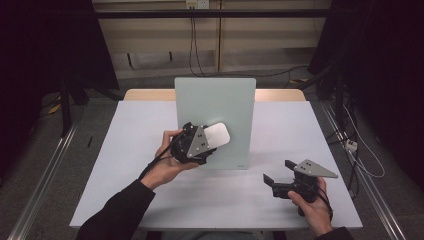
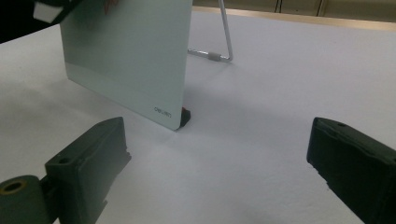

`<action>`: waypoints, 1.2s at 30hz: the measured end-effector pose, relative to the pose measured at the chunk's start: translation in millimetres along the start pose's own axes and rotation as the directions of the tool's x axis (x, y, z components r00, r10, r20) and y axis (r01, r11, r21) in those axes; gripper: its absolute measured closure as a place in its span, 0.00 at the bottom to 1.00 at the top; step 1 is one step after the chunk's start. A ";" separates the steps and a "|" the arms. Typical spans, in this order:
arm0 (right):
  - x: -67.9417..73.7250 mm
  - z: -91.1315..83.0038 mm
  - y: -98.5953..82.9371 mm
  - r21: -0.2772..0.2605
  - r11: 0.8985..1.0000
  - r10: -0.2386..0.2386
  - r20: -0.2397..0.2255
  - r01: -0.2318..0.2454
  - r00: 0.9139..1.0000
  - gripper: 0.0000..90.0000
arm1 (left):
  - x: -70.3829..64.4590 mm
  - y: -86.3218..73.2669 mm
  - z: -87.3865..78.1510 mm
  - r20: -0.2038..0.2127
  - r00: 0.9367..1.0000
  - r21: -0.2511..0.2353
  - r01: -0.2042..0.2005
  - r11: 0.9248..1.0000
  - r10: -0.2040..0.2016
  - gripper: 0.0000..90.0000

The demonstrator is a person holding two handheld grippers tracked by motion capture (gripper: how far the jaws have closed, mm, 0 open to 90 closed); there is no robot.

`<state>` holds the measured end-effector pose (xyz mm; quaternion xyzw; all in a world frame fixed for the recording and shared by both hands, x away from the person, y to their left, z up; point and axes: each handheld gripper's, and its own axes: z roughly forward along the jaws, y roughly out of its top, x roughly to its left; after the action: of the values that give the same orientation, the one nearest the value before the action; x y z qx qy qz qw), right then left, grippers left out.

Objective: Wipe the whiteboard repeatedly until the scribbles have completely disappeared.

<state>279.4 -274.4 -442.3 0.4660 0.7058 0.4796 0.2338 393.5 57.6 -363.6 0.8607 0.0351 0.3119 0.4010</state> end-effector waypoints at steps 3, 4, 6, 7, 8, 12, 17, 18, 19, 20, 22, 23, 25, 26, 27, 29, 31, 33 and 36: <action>0.0 0.2 0.0 0.000 1.000 0.000 0.000 0.000 1.000 0.05 | 12.1 5.4 -5.3 -0.030 1.000 -0.013 0.009 1.000 -0.009 0.34; 0.1 0.2 0.0 0.000 1.000 -0.001 -0.001 0.001 1.000 0.05 | 13.9 6.6 -6.0 -0.037 0.999 -0.019 0.015 1.000 -0.016 0.34; 0.2 0.2 0.0 -0.001 1.000 -0.002 -0.001 0.002 1.000 0.05 | 15.2 6.9 -6.5 -0.041 0.999 -0.019 0.012 1.000 -0.013 0.34; 0.1 0.2 0.0 -0.001 1.000 -0.001 -0.001 0.001 1.000 0.05 | 12.9 6.5 -5.9 -0.051 0.999 -0.020 0.008 1.000 -0.009 0.34; 0.0 0.1 0.0 0.000 1.000 0.000 -0.001 0.000 1.000 0.05 | 10.8 6.1 -5.2 -0.054 0.999 -0.016 -0.002 1.000 0.001 0.34; 0.3 0.2 0.0 -0.001 1.000 -0.002 -0.002 0.002 1.000 0.05 | -3.1 1.1 1.5 -0.027 0.999 -0.002 -0.023 1.000 0.023 0.34; 0.3 0.1 0.0 -0.001 1.000 -0.001 0.000 0.001 1.000 0.05 | -23.5 -6.8 10.9 0.020 0.998 0.025 -0.056 0.998 0.055 0.34; 0.3 0.1 0.0 -0.001 1.000 -0.002 -0.001 0.002 1.000 0.05 | -27.0 -8.7 13.3 0.039 0.998 0.021 -0.052 0.998 0.051 0.34; 0.3 0.1 0.0 -0.001 1.000 -0.002 -0.001 0.002 1.000 0.05 | -30.1 -10.1 15.2 0.055 0.997 0.025 -0.053 0.998 0.052 0.34; 0.2 0.2 0.0 -0.001 1.000 -0.002 -0.001 0.002 1.000 0.05 | -34.2 -10.8 17.2 0.060 0.996 0.033 -0.062 0.998 0.060 0.34; 0.1 0.3 0.1 0.000 1.000 -0.001 -0.001 0.001 1.000 0.05 | -42.0 -12.1 21.6 0.082 0.994 0.048 -0.076 0.996 0.071 0.34; 0.2 0.3 0.1 -0.001 1.000 -0.002 -0.002 0.002 1.000 0.05 | -44.4 -12.6 22.8 0.086 0.993 0.054 -0.081 0.995 0.076 0.34; 0.4 0.1 0.1 -0.001 1.000 -0.001 -0.001 0.001 1.000 0.05 | -46.9 -14.0 24.5 0.100 0.992 0.054 -0.079 0.995 0.074 0.34; 0.3 0.1 0.0 -0.001 1.000 -0.002 -0.001 0.002 1.000 0.05 | -49.6 -15.2 25.5 0.107 0.992 0.059 -0.071 0.996 0.065 0.34; 0.1 0.2 0.0 0.000 1.000 -0.001 -0.001 0.001 1.000 0.05 | -52.5 -16.6 26.9 0.116 0.990 0.067 -0.082 0.994 0.074 0.34; 0.3 0.0 0.1 -0.001 1.000 0.000 -0.001 0.000 1.000 0.05 | -58.2 -19.8 29.0 0.136 0.986 0.087 -0.107 0.990 0.094 0.34; 0.3 -0.2 0.0 -0.001 1.000 0.000 -0.002 0.000 1.000 0.05 | -60.8 -21.3 30.1 0.134 0.988 0.076 -0.085 0.993 0.075 0.34; 0.2 -0.3 0.1 0.000 1.000 0.000 -0.002 0.000 1.000 0.05 | -57.0 -20.0 28.0 0.123 0.991 0.070 -0.065 0.995 0.056 0.34; 0.2 -0.3 0.1 -0.001 1.000 0.000 -0.001 0.000 1.000 0.05 | -42.7 -17.2 18.8 0.085 0.996 0.061 -0.039 0.997 0.034 0.34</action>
<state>279.1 -274.3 -442.1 0.4655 0.7058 0.4802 0.2334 373.1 43.3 -406.7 0.8856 0.0120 0.2813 0.3693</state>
